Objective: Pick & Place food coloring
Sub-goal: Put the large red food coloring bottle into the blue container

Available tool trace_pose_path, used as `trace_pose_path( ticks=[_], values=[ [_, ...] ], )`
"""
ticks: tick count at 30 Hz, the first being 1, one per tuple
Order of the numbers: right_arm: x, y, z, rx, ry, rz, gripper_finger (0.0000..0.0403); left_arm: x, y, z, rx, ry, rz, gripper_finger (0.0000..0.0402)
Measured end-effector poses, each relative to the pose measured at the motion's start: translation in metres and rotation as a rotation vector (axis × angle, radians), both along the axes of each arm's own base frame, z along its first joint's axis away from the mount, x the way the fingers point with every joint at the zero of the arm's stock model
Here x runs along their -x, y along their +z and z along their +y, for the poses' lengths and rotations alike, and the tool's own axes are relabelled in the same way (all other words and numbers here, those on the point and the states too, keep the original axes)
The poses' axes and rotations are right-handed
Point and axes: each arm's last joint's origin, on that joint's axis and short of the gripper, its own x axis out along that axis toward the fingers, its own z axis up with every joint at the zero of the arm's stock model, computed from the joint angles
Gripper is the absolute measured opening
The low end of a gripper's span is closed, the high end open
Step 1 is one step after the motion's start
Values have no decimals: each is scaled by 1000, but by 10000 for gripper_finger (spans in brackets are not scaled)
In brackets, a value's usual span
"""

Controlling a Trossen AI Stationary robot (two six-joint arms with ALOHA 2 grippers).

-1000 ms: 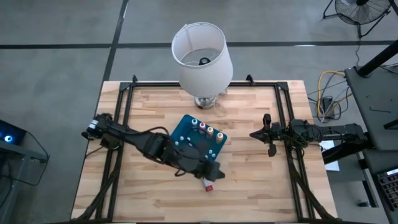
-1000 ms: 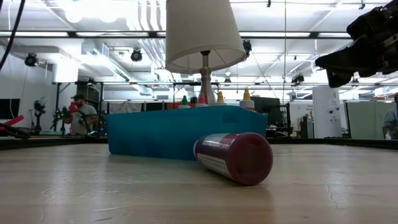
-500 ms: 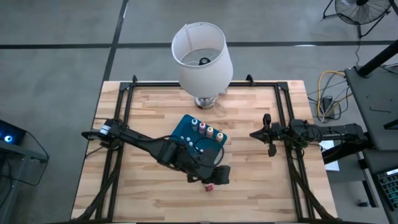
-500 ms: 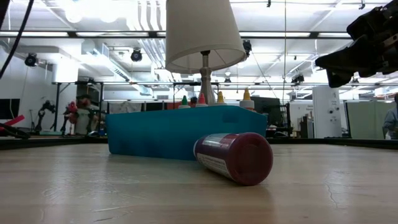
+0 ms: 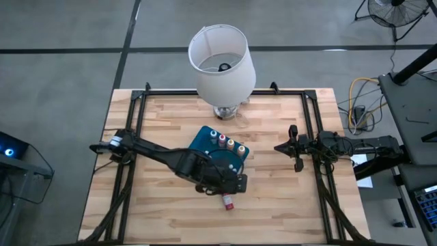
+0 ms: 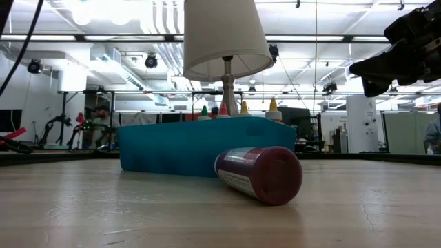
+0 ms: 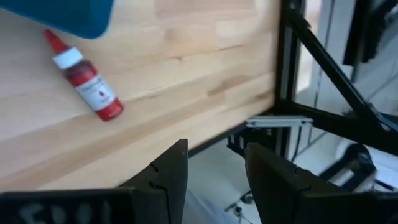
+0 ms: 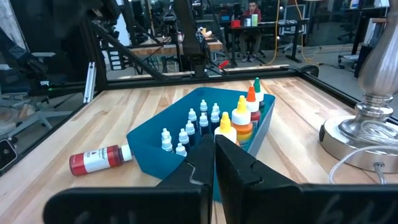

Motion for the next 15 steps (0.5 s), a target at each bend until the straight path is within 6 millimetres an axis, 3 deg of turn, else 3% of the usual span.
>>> trace_pose_path(
  ticks=[15],
  values=[
    [0, 0, 0, 0, 0, 0, 9, 0, -62, 6, 29, 91, 205, 131]
  ],
)
